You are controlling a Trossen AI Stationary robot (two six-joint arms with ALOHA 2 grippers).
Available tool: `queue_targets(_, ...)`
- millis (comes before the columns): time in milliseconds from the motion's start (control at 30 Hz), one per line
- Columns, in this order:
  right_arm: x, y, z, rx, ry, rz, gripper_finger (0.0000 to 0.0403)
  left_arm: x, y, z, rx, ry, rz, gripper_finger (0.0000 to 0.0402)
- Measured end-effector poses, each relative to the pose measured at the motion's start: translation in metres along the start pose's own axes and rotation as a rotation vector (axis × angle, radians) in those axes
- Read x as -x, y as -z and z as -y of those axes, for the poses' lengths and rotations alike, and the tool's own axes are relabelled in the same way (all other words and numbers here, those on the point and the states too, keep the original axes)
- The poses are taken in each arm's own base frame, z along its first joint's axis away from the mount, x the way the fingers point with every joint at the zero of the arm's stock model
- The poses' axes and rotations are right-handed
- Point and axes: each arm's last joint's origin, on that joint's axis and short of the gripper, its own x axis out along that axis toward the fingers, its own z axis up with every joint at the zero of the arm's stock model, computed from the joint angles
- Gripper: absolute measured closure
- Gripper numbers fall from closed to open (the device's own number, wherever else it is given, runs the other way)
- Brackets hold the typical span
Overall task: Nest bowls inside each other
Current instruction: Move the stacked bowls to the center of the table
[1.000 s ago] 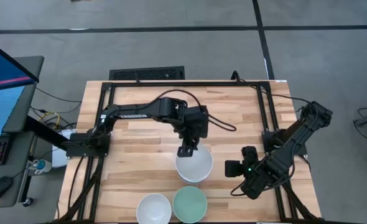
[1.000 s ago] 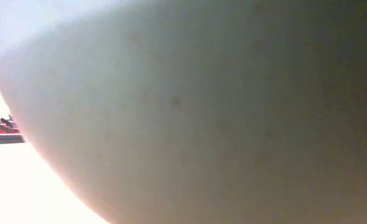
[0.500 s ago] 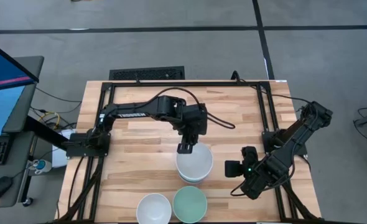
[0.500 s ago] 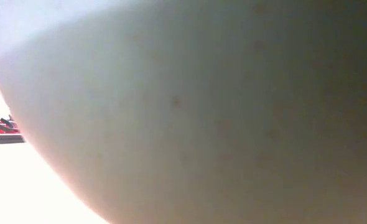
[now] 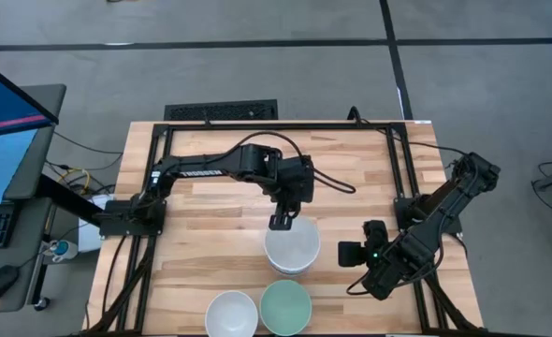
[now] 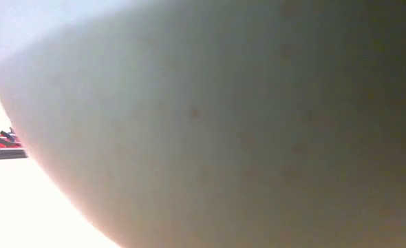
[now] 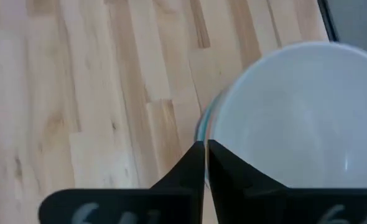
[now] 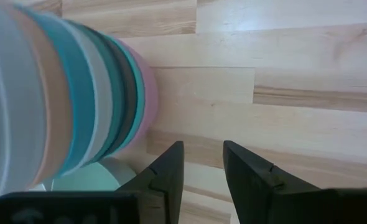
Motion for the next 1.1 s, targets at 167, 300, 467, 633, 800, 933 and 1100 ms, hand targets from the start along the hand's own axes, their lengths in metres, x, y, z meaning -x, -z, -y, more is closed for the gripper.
queue_targets(167, 0.001, 0.002, 0.001, 0.007, -0.005, -0.006, 0.0266, 0.013, 0.000, -0.006, -0.010, -0.118, 0.019, 0.0382)
queue_targets(300, 0.003, 0.008, 0.007, 0.033, -0.013, -0.018, 0.0261, 0.029, 0.012, -0.016, 0.027, -0.135, -0.042, 0.0380)
queue_targets(467, -0.021, 0.021, 0.019, 0.024, -0.072, -0.043, 0.0277, 0.045, 0.012, -0.015, -0.015, -0.026, 0.013, 0.0392)
queue_targets(633, -0.043, 0.026, 0.023, -0.022, -0.229, 0.001, 0.0328, 0.067, 0.016, -0.007, -0.053, 0.081, 0.149, 0.0400)
queue_targets(800, -0.050, 0.021, 0.021, -0.020, -0.248, 0.049, 0.0387, 0.051, 0.060, -0.007, 0.035, 0.046, 0.178, 0.0400)
queue_targets(933, -0.052, 0.018, 0.019, -0.030, -0.245, 0.053, 0.0390, 0.042, 0.115, -0.002, 0.172, -0.034, 0.295, 0.0400)
queue_targets(1100, -0.052, 0.019, 0.012, -0.052, -0.286, 0.021, 0.0394, 0.039, 0.170, 0.006, 0.294, -0.046, 0.414, 0.0400)
